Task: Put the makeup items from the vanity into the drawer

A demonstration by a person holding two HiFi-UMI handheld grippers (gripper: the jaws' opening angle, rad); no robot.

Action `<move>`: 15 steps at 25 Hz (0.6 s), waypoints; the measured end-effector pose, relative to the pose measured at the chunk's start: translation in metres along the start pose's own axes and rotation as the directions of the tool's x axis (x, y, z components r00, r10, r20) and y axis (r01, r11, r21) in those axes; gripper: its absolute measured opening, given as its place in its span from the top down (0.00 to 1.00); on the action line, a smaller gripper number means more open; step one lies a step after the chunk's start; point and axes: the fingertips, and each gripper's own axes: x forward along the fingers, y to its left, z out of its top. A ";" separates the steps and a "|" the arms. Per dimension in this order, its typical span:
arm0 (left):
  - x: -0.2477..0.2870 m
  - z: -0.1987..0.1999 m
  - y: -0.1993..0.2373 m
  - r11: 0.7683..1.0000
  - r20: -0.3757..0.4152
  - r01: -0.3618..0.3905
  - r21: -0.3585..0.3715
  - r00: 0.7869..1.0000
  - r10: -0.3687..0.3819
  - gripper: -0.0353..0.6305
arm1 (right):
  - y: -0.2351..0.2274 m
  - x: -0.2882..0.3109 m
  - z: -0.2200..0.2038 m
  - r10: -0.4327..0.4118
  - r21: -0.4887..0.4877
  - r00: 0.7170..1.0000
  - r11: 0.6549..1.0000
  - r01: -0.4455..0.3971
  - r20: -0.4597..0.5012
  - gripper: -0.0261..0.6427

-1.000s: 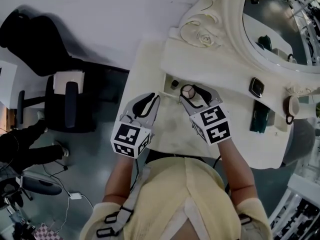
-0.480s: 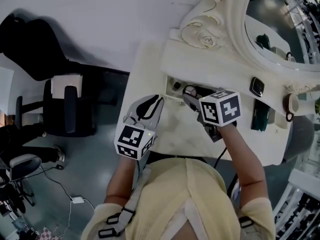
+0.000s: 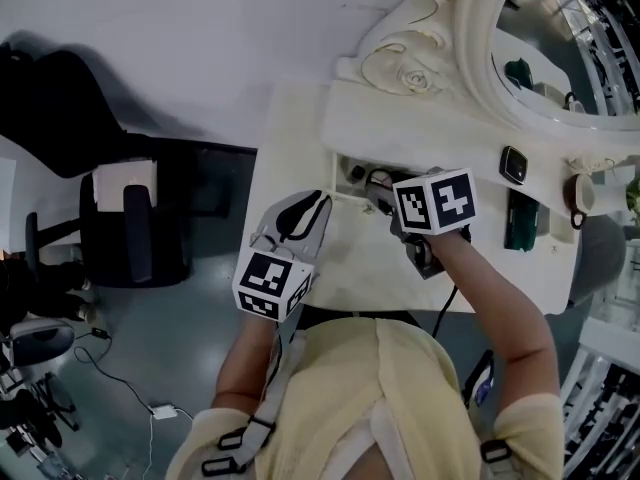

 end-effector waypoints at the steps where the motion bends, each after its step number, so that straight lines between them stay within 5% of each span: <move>1: 0.000 -0.001 0.001 1.000 0.000 0.006 -0.002 1.000 -0.006 0.87 | -0.001 0.002 0.000 -0.010 0.002 1.000 1.000 0.010 -0.007 0.64; 15: -0.005 0.002 0.011 0.999 0.025 0.042 -0.020 0.999 -0.041 0.87 | -0.005 0.015 0.000 -0.126 0.016 0.990 0.992 0.128 -0.063 0.64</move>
